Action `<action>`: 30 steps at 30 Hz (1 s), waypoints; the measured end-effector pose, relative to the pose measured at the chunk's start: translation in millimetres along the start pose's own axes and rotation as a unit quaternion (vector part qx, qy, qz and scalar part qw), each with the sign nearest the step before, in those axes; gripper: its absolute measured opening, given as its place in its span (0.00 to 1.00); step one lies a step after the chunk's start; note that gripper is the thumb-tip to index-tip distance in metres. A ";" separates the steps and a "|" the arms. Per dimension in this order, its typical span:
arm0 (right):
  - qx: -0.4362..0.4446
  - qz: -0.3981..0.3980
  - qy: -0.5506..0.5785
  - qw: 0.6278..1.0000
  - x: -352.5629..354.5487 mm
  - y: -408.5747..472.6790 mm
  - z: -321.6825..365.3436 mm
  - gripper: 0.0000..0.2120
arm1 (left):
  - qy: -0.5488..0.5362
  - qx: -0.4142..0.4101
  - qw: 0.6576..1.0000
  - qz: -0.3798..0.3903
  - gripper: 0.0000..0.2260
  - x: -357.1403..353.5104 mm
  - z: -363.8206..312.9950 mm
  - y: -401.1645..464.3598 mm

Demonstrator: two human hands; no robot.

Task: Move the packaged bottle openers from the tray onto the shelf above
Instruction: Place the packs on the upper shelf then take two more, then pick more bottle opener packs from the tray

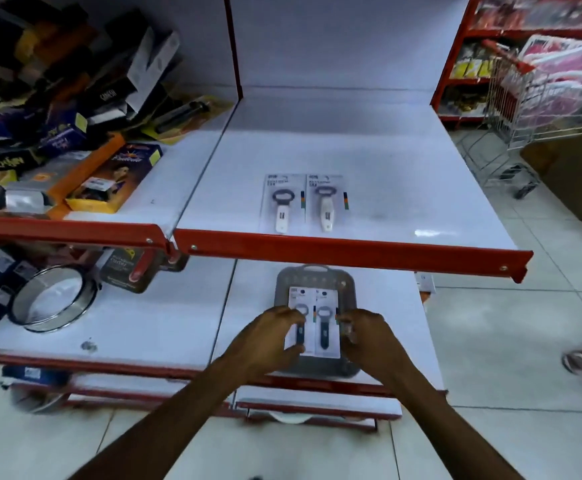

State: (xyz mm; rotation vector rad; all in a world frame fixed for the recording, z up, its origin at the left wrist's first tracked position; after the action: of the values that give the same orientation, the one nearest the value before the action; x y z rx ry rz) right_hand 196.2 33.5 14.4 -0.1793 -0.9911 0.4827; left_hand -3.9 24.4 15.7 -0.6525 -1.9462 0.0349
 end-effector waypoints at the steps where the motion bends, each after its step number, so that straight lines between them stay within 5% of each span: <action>1: -0.013 0.024 -0.016 0.999 -9.4 13.5 -9.1 0.18 | 0.011 0.018 0.999 0.035 0.27 -7.5 6.4 13.8; 5: 0.007 0.141 -0.138 0.980 -36.1 71.9 -36.8 0.29 | 0.086 0.071 0.983 0.143 0.43 -26.2 22.6 67.3; 8: 0.002 0.199 -0.189 0.962 -40.0 95.9 -27.0 0.53 | 0.078 0.086 0.976 0.183 0.46 -32.5 28.0 94.0; 11: 0.008 0.166 -0.281 0.945 -41.0 107.3 -25.0 0.64 | 0.146 0.080 0.962 0.217 0.57 -37.0 31.2 110.2; 15: 0.001 0.182 -0.327 0.927 -51.9 130.1 -38.8 0.67 | 0.217 0.067 0.947 0.228 0.66 -41.8 43.0 128.1; 30: 0.060 0.178 -0.455 0.871 -48.5 151.3 -40.5 0.63 | 0.307 -0.001 0.924 0.226 0.58 -42.7 48.9 131.7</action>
State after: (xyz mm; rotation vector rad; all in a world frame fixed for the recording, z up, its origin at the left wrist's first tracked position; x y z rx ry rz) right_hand 161.4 146.9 -98.8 -0.0062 -1.8626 1.0128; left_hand 24.3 129.8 -82.7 -0.9708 -1.1680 0.1023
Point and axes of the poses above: each hand's wrist, its own y-axis towards the middle knuckle, its own x-axis out of the back of the hand, z = x × y, the point moved 2 cm from there along y, towards the middle knuckle, and after that the axes turned 12 degrees about z, right-handed, at the moved point
